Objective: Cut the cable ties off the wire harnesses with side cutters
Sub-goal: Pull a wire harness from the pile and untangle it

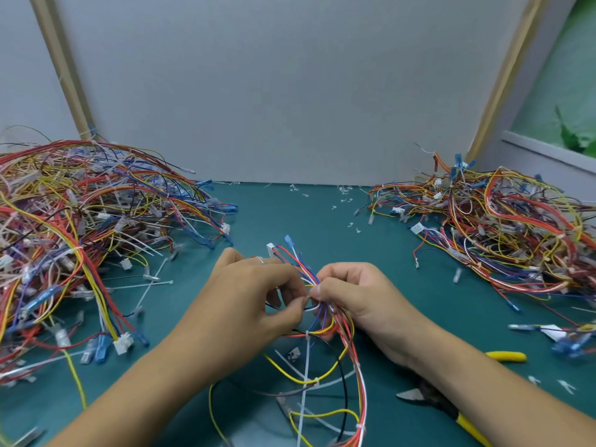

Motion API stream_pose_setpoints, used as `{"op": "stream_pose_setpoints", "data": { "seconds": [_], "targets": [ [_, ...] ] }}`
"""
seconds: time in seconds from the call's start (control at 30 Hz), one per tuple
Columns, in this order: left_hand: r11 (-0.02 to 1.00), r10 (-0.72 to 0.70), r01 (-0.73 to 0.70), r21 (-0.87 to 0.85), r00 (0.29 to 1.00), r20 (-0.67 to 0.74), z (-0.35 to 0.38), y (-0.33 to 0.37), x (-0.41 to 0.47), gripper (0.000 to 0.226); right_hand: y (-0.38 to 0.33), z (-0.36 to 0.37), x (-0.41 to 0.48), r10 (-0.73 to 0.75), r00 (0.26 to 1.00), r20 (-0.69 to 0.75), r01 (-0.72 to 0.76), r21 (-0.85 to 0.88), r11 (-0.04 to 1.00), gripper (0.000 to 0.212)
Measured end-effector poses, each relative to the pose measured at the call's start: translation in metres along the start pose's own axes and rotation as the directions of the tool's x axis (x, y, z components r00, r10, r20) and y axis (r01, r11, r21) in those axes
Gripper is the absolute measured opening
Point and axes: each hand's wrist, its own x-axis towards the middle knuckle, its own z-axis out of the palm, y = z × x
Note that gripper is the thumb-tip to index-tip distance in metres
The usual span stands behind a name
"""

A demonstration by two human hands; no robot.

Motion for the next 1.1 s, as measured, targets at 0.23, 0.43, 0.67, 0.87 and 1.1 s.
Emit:
{"op": "stream_pose_setpoints", "data": {
  "seconds": [0.23,0.43,0.67,0.87,1.1],
  "targets": [
    [0.999,0.032,-0.032,0.019,1.0,0.001,0.0005,-0.0006,-0.0004,0.001,-0.0013,0.0014,-0.0015,-0.05,0.999,-0.011,0.049,-0.078,0.996,0.018],
    [0.996,0.084,-0.085,0.034,0.996,0.026,-0.0015,-0.0013,-0.0015,0.006,-0.0026,0.0019,-0.0008,-0.072,0.996,-0.048,0.066,-0.114,0.991,0.012],
    [0.994,0.09,-0.091,0.055,0.996,0.019,-0.0039,-0.0027,-0.0009,0.008,-0.0024,-0.0008,0.003,-0.114,0.99,-0.08,0.101,-0.144,0.984,0.041],
    [0.993,0.099,-0.099,0.062,0.995,0.007,-0.0044,-0.0041,-0.001,0.008,-0.0019,-0.0009,0.0023,-0.144,0.985,-0.095,0.131,-0.134,0.982,0.042],
    [0.994,0.106,-0.105,0.036,0.994,-0.027,-0.0064,-0.0043,0.0003,0.006,-0.0023,-0.004,0.0031,-0.181,0.976,-0.125,0.165,-0.128,0.978,0.029]
  ]
}}
